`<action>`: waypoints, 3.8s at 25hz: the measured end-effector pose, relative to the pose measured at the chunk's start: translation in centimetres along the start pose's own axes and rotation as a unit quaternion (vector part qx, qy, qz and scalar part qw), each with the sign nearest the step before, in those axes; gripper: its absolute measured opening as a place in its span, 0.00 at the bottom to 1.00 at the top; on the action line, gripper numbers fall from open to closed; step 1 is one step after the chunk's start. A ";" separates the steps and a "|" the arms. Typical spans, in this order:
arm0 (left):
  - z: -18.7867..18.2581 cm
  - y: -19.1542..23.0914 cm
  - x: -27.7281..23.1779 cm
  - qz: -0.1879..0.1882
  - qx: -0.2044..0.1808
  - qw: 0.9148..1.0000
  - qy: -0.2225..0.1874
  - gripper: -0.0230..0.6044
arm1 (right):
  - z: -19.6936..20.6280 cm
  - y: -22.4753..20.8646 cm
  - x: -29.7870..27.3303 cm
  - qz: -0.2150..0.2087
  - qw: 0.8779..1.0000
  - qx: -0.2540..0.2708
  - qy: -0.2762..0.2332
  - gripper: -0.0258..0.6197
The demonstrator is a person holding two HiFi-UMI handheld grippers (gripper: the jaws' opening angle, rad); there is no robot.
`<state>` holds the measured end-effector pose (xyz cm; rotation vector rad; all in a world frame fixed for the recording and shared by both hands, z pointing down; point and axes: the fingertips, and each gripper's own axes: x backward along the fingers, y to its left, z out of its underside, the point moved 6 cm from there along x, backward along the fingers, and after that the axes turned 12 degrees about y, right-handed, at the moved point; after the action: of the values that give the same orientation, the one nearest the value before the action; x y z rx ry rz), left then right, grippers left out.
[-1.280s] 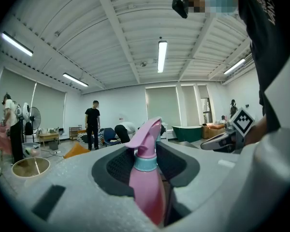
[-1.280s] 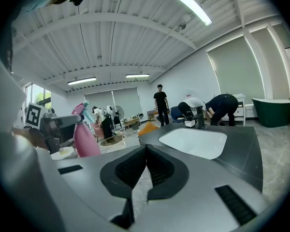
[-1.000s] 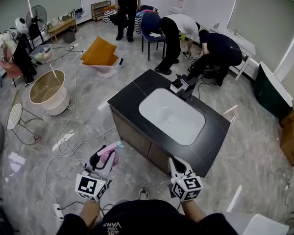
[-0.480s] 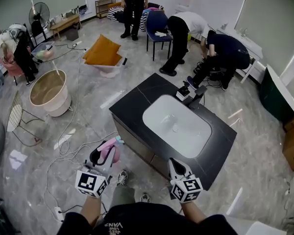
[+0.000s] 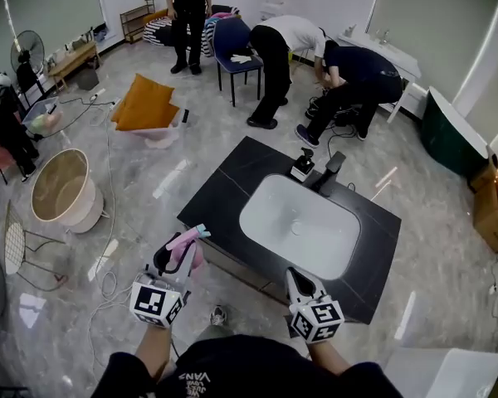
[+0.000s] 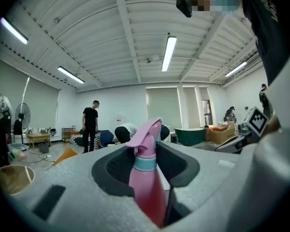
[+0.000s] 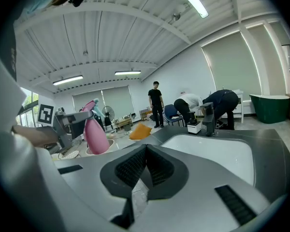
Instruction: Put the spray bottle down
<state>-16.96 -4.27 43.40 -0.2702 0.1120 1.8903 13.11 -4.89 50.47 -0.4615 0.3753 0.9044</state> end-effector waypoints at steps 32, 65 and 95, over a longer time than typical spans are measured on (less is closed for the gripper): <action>-1.9 8.7 -25.8 0.163 -0.013 0.986 0.017 0.27 | -2.1 -2.0 -5.7 0.137 0.986 -0.091 -0.008 0.04; 0.7 9.3 -45.0 0.069 0.073 0.995 0.020 0.27 | -5.0 -16.4 -7.1 0.160 0.981 -0.104 0.032 0.04; 2.3 10.1 -44.1 0.109 0.100 0.986 0.072 0.65 | -5.9 -14.4 -8.1 0.147 0.985 -0.091 0.025 0.04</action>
<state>-13.17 -47.73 55.76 -0.2668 0.4419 2.0562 19.56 -21.07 52.70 -0.6089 0.4149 1.2216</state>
